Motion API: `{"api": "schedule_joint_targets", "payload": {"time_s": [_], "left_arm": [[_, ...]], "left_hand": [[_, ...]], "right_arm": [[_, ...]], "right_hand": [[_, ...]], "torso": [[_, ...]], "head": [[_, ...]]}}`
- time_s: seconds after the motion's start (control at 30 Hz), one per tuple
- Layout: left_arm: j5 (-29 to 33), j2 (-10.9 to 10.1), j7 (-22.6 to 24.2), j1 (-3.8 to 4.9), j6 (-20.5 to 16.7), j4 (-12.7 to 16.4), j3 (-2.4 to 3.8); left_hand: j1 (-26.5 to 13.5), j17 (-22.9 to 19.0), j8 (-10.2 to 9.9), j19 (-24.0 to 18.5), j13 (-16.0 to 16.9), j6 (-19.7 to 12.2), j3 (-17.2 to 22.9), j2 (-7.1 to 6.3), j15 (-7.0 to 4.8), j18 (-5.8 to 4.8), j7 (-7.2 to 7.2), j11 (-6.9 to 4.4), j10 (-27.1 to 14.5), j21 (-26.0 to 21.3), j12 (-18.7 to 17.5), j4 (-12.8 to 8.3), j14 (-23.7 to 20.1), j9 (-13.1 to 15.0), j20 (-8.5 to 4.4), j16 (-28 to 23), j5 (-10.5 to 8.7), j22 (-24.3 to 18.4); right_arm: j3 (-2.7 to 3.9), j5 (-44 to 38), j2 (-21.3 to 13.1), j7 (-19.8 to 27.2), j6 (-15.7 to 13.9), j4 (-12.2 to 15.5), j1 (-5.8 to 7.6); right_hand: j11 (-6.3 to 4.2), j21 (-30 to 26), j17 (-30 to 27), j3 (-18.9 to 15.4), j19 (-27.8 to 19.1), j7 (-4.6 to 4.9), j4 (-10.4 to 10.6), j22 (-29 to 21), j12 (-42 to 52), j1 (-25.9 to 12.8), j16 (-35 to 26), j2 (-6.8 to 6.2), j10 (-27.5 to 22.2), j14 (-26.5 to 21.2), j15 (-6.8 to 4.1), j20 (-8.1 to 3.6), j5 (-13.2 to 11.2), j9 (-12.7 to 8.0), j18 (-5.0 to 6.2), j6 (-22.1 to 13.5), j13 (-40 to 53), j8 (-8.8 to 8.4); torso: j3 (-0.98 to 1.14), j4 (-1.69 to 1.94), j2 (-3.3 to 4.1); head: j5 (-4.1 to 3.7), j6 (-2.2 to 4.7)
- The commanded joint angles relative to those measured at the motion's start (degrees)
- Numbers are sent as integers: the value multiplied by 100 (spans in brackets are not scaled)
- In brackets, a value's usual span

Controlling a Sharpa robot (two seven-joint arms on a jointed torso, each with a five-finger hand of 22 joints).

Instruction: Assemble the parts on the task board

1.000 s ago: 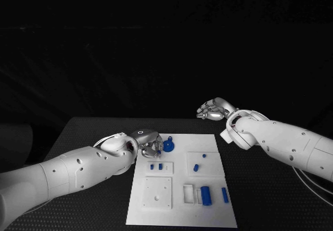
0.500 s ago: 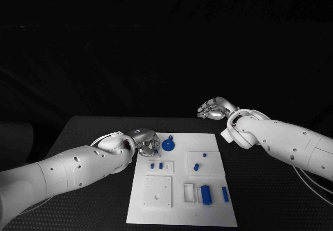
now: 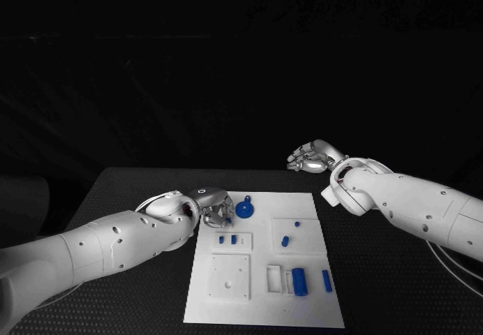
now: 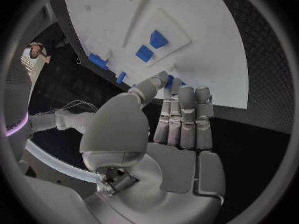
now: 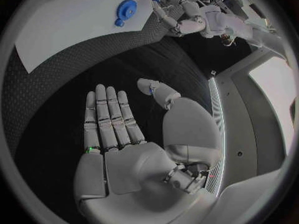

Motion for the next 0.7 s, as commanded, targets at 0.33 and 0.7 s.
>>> {"api": "schedule_joint_targets", "payload": {"time_s": [0.33, 0.7], "left_arm": [[21, 82, 32, -63, 140, -70, -3], [-27, 146, 27, -87, 159, -124, -15]], "left_hand": [[0, -4, 16, 9, 7, 21, 28, 78, -26, 59, 8, 18, 37, 21, -32, 3, -6, 8, -225, -16, 15, 101], [0, -5, 12, 6, 5, 18, 32, 80, -25, 56, 9, 19, 39, 20, -42, -1, -8, 6, -227, -21, 14, 102]], "right_arm": [[2, -13, 2, 53, 44, 8, -2], [2, -13, 9, 56, 45, 10, -2]], "right_hand": [[18, -20, -8, 38, -2, 6, 8, 9, -19, -5, -23, 12, 19, -52, -6, 28, -14, -8, 62, -32, 2, 37], [18, -22, -8, 39, -1, 6, 8, 12, -19, -3, -23, 12, 19, -52, -6, 29, -14, -9, 63, -32, 2, 38]], "torso": [[-3, 2, -1], [-6, 1, -1]], "head": [[-14, -4], [-17, -7]]}}
